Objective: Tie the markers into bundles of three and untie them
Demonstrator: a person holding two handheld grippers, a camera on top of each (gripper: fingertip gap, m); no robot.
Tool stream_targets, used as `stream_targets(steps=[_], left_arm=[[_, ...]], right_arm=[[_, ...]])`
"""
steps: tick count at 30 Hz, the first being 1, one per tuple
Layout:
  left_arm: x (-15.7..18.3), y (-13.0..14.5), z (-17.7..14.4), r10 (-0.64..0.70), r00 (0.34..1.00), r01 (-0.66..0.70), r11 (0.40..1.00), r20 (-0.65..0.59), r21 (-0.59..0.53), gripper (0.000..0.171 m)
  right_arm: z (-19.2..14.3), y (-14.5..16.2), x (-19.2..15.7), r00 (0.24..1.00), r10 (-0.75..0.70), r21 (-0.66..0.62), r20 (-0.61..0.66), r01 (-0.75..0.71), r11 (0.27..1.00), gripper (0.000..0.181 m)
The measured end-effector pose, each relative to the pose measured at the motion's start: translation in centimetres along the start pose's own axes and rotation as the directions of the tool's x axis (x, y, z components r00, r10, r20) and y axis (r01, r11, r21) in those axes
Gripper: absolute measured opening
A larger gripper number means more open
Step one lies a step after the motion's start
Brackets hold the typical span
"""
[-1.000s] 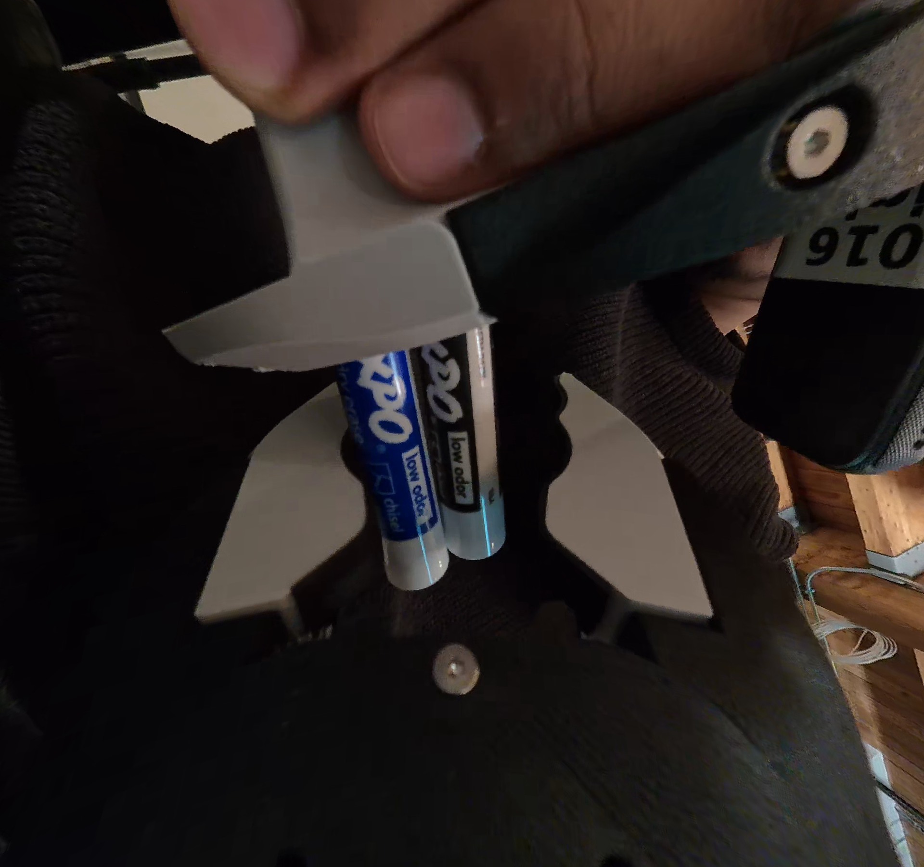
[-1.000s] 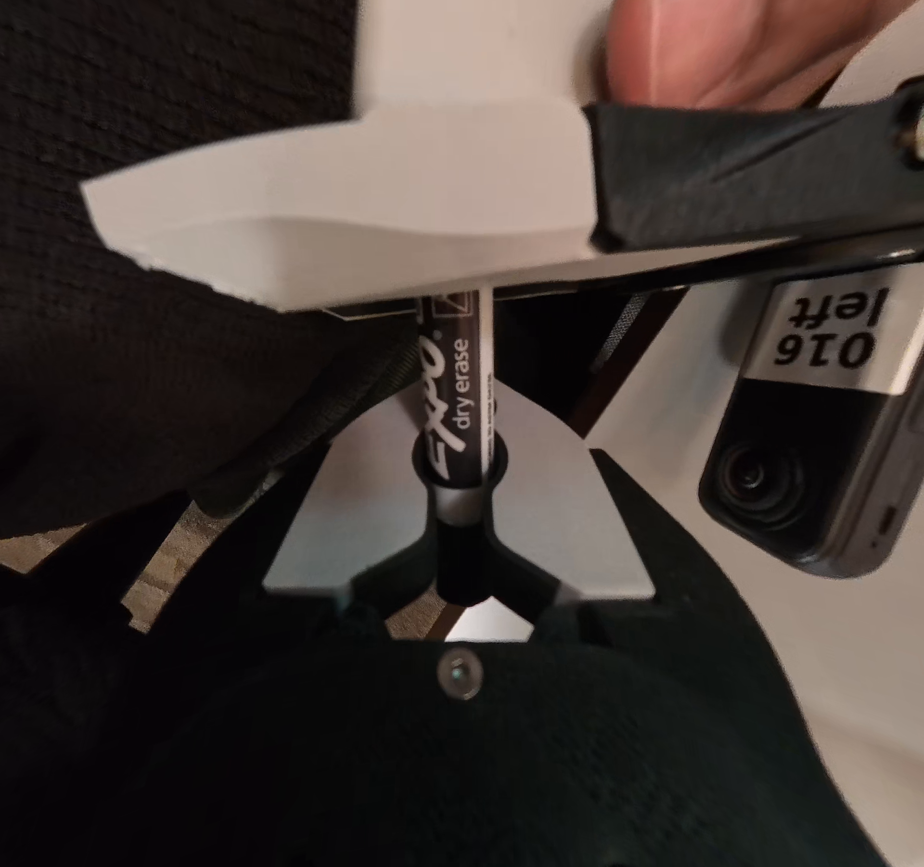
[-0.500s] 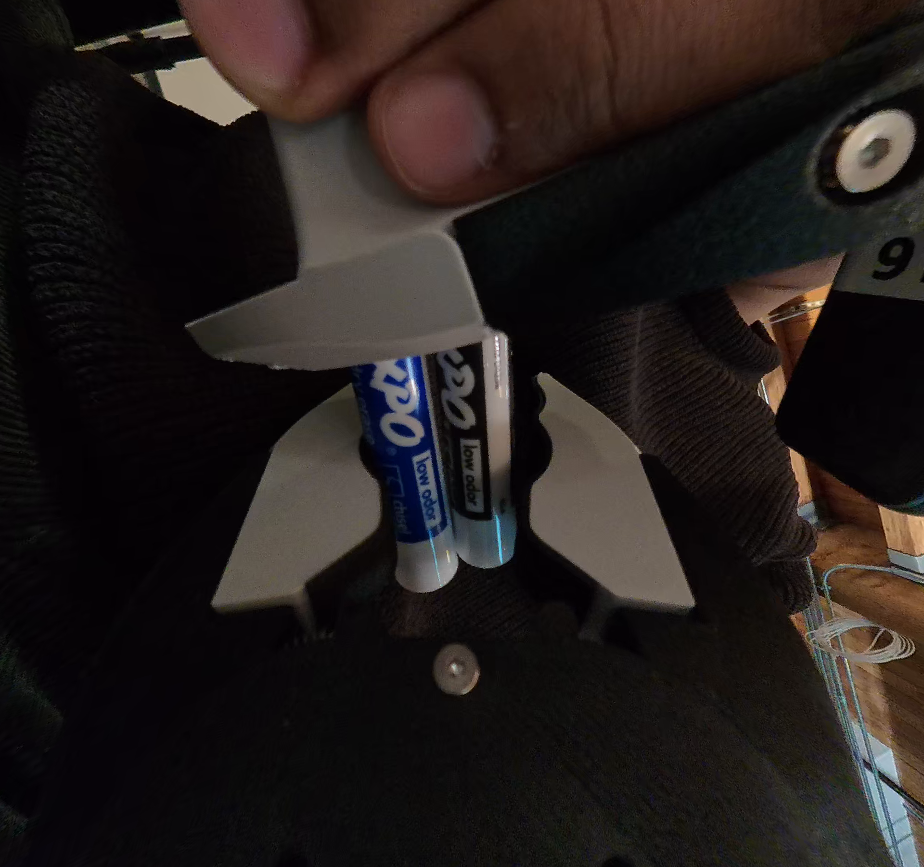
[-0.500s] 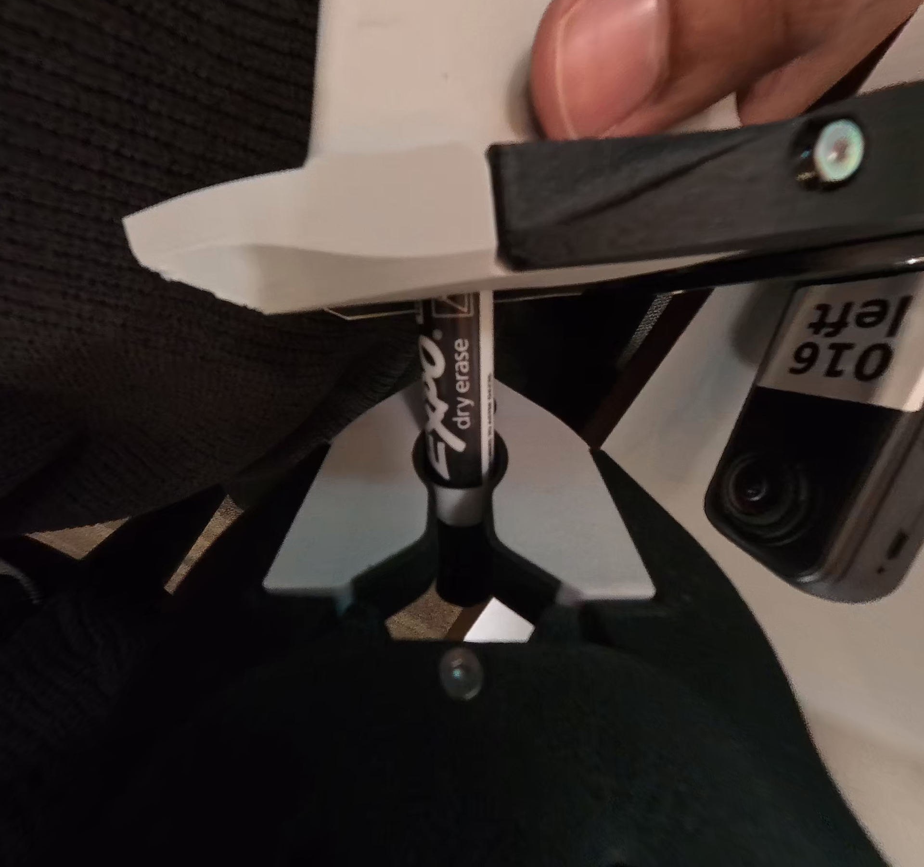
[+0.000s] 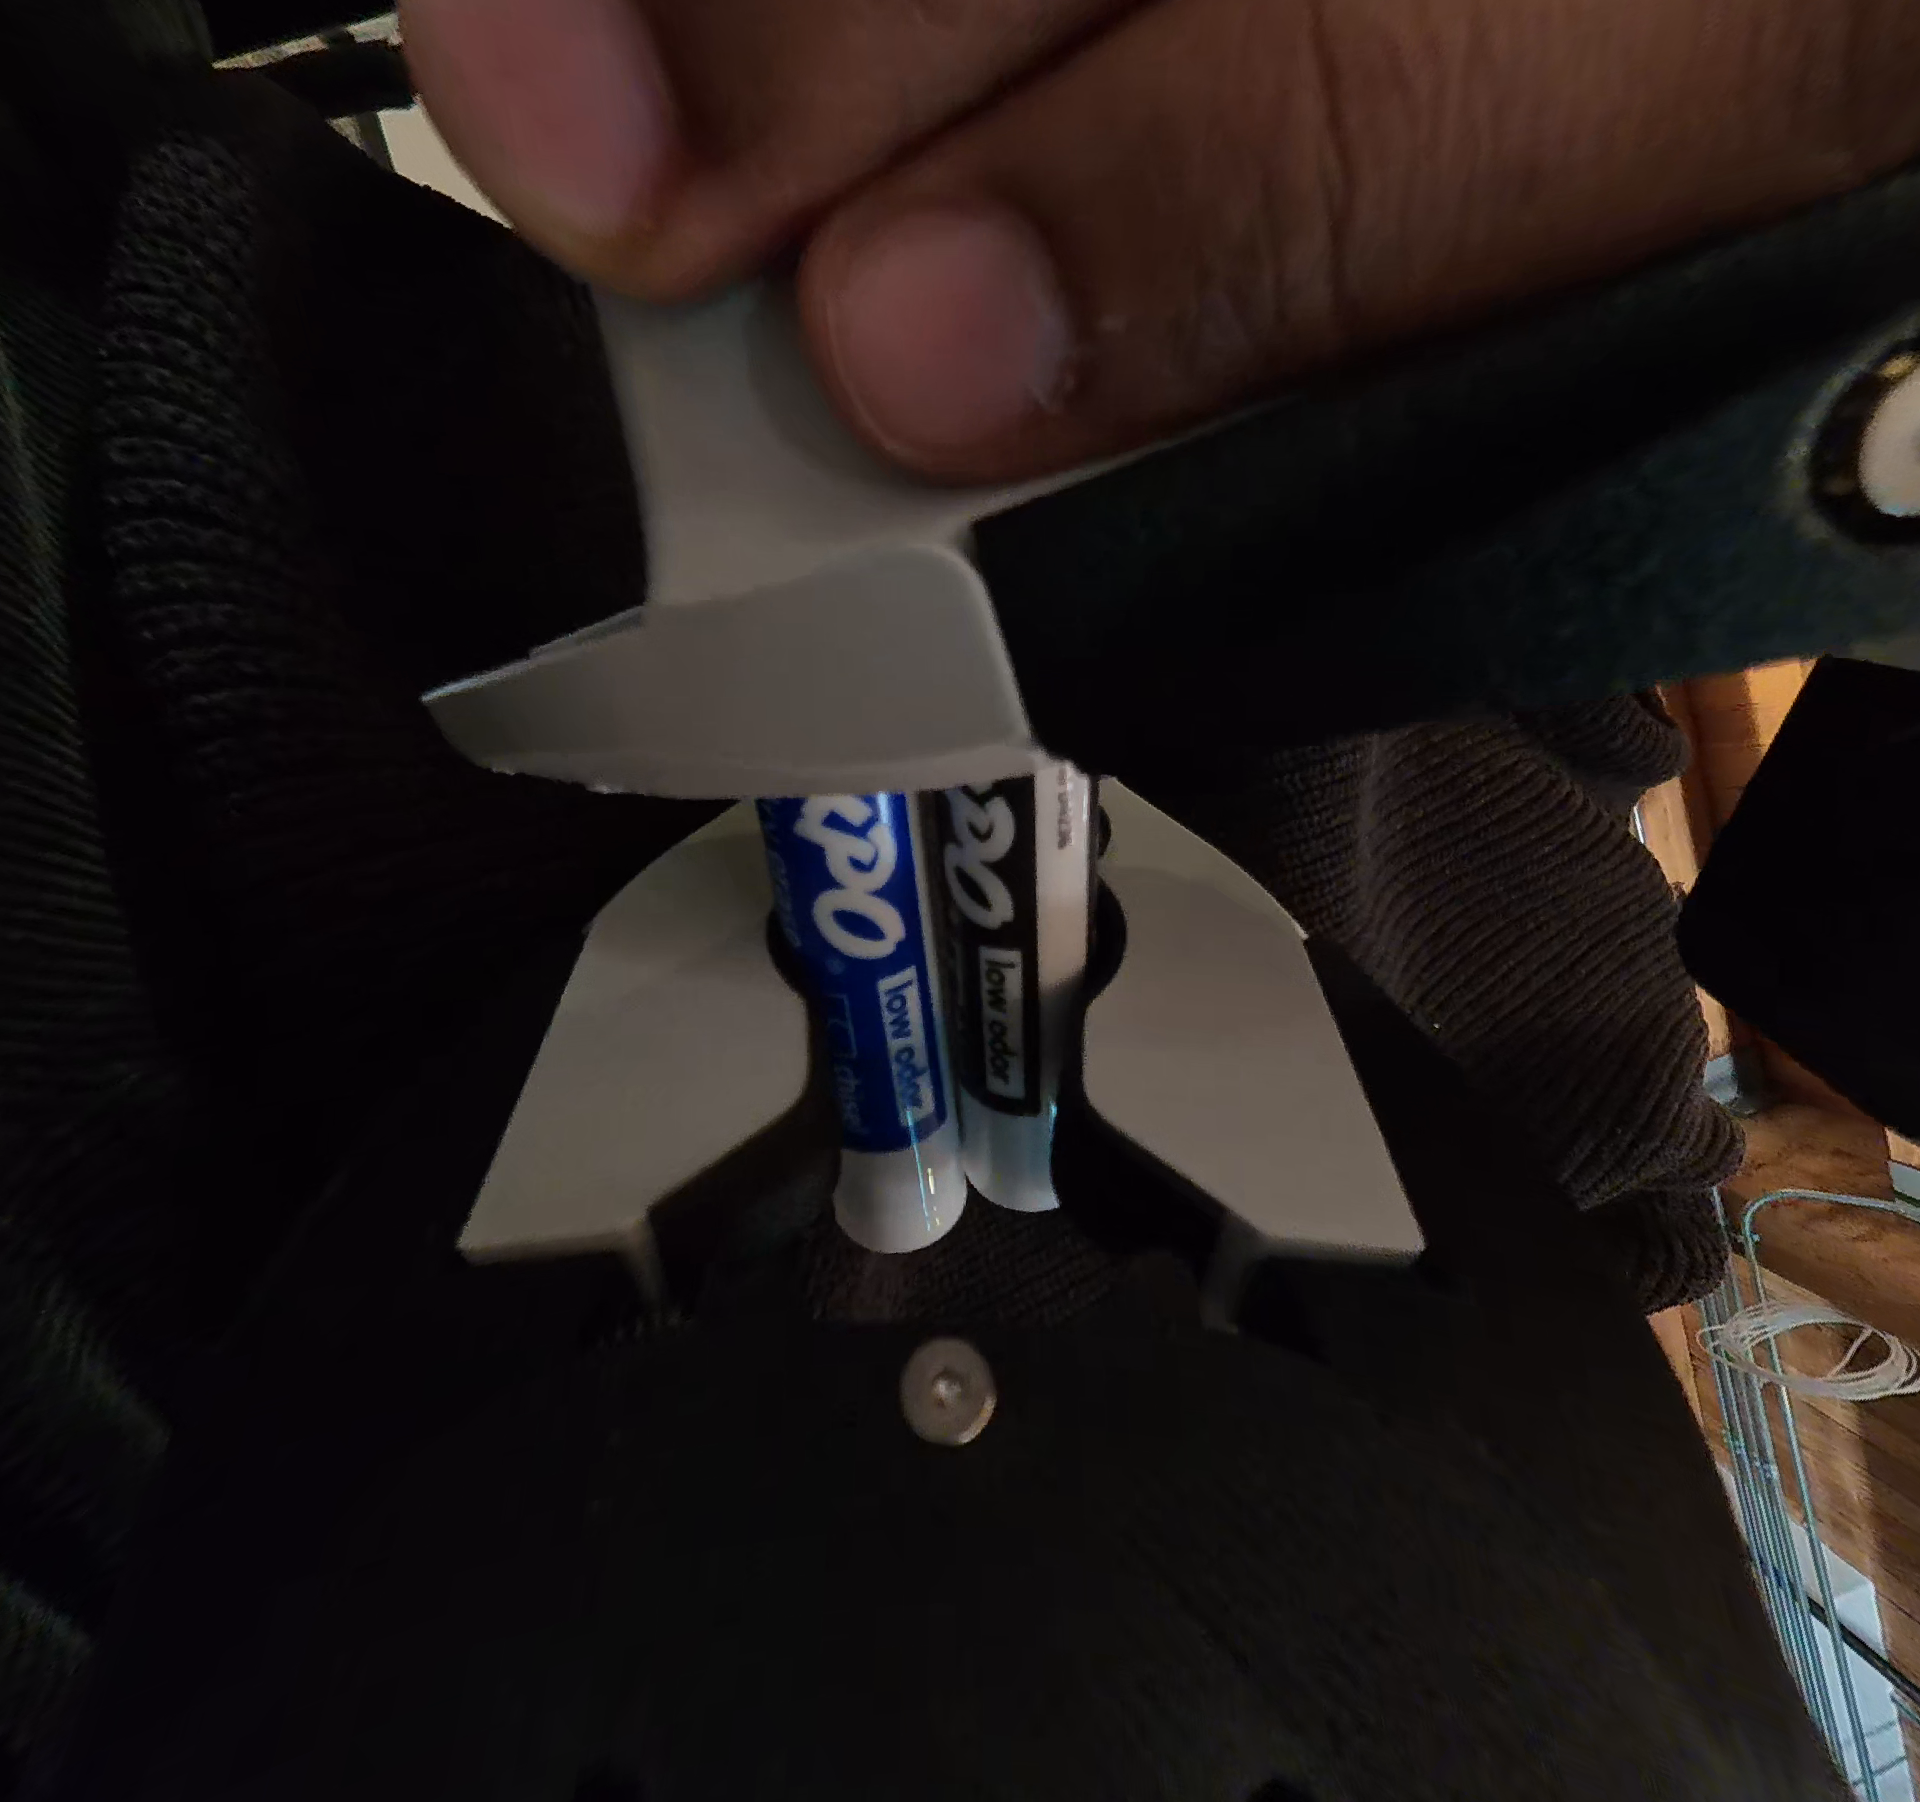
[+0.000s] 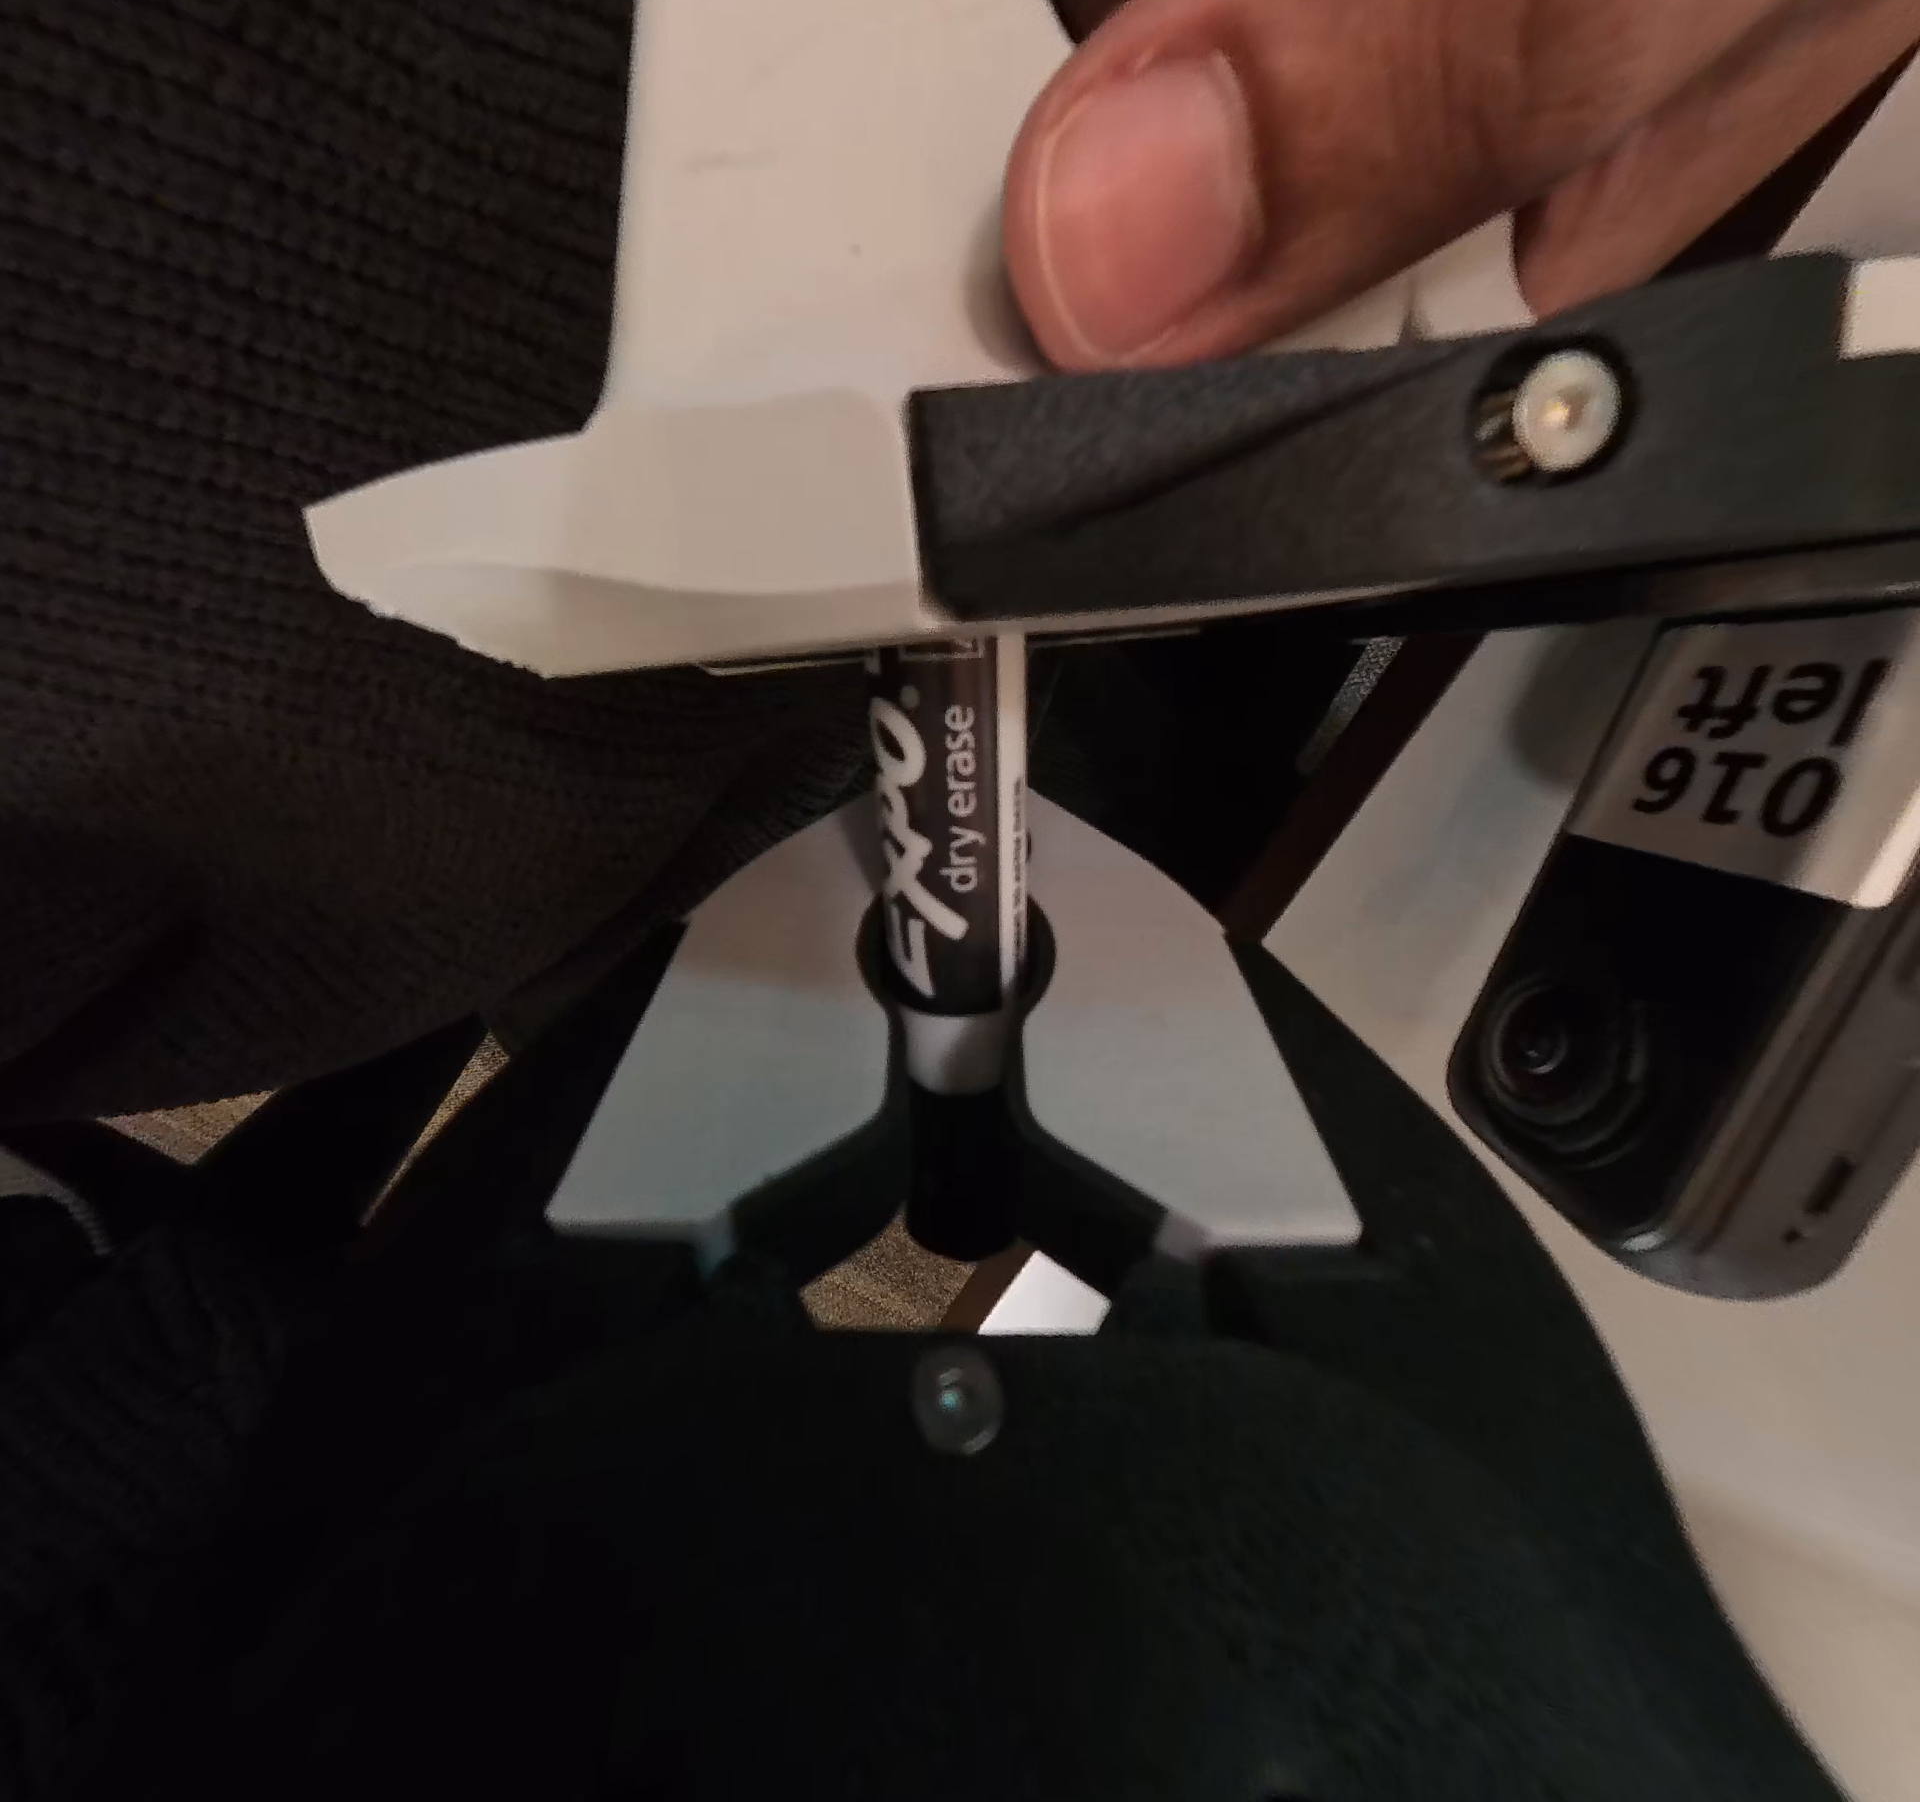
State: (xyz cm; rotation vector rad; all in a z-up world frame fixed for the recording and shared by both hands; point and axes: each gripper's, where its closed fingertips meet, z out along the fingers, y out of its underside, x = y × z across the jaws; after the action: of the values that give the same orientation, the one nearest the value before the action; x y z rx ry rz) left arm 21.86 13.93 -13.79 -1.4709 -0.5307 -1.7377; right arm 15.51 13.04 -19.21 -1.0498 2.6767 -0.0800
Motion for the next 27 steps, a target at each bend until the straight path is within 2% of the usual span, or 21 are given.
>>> stream_targets(steps=[14, 21, 24, 27], left_arm=[[-0.4, -0.2, -0.3, -0.001, 1.0, 0.001, 1.0, 0.006, -0.009, 0.047], [-0.7, -0.6, -0.6, 0.06, 0.995, -0.06, 0.998, 0.074, -0.003, 0.046], [-1.1, -1.1, -0.9, 0.097, 0.985, -0.099, 0.995, 0.143, 0.01, 0.045], [-0.9, -2.1, -1.3, 0.128, 0.975, -0.14, 0.988, 0.184, 0.058, 0.045]], right_arm=[[0.2, 0.4, 0.1, 1.0, 0.016, -0.013, 0.009, -0.016, 1.0, 0.015], [-0.3, 0.6, 0.5, 1.0, 0.021, -0.007, -0.016, -0.021, 1.0, 0.015], [-0.7, 0.7, 0.9, 0.999, 0.02, 0.011, -0.05, -0.019, 1.0, 0.018], [-1.6, 1.4, 2.4, 0.986, 0.038, 0.021, -0.16, -0.035, 0.999, 0.025]])
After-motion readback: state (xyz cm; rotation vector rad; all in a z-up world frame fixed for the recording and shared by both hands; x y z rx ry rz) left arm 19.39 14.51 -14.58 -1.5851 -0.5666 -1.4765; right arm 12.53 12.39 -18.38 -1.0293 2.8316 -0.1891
